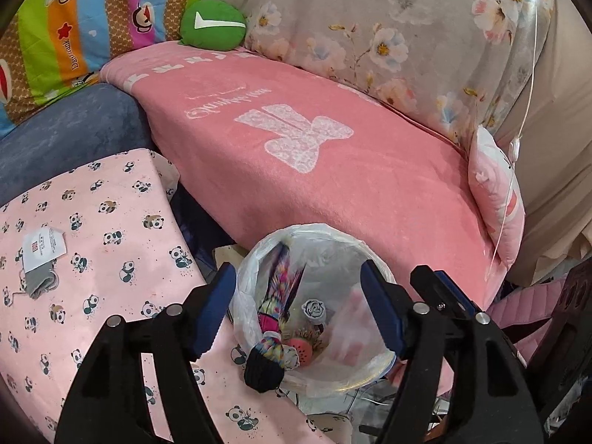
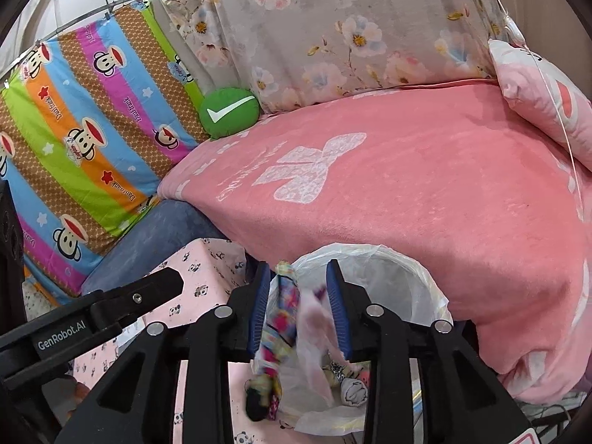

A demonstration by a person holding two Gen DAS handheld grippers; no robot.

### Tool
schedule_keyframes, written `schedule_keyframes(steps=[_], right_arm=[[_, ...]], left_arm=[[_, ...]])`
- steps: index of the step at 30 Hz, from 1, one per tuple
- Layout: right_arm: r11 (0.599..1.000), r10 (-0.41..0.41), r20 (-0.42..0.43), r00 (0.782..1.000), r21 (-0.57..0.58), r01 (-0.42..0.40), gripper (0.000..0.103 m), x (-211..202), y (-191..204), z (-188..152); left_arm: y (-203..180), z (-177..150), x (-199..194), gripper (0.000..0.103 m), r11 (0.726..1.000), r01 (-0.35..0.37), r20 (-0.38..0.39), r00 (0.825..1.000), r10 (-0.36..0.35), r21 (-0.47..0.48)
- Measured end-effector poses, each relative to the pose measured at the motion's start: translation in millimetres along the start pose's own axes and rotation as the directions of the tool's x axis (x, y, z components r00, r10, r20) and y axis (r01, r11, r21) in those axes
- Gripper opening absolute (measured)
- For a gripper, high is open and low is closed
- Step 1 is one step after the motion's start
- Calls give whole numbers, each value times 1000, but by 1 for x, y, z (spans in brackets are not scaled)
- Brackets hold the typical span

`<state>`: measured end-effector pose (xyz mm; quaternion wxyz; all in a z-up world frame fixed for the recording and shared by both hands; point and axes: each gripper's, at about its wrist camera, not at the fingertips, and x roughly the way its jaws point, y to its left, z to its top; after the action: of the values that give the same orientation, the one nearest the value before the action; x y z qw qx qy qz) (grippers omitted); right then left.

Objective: Collect trash
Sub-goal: 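Carry the umbrella and plastic bag over the white bin and open both tools, then move both open tools back to the grey pouch and white card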

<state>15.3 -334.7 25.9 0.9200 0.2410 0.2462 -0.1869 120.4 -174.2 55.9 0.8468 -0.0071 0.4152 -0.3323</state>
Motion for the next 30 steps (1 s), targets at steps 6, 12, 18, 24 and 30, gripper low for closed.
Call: schedule_keyframes(steps=[6,12,18,24,30], right_arm=[[1000,10,-1,1000,-9,-10,39,0,4,-2],[1000,21,-14,1000,-22,-21,44,2,14,-7],[998,38,-36,999,-47,-39,44,6,30,-14],[995,58,-56,997,-77,-63,44,12,50,-20],[989,83,-81,993,-117,-92,44,18,76,-28]], left_arm=[[12,-1,0,66,999,-22,-8,1000,21,-25],[25,-5,-4,66,998,-43,-6,999,42,-43],[45,-10,-12,66,995,-67,-4,998,67,-76],[72,-17,-19,66,988,-99,-6,995,99,-122],[104,-23,-29,66,976,-130,-6,991,131,-174]])
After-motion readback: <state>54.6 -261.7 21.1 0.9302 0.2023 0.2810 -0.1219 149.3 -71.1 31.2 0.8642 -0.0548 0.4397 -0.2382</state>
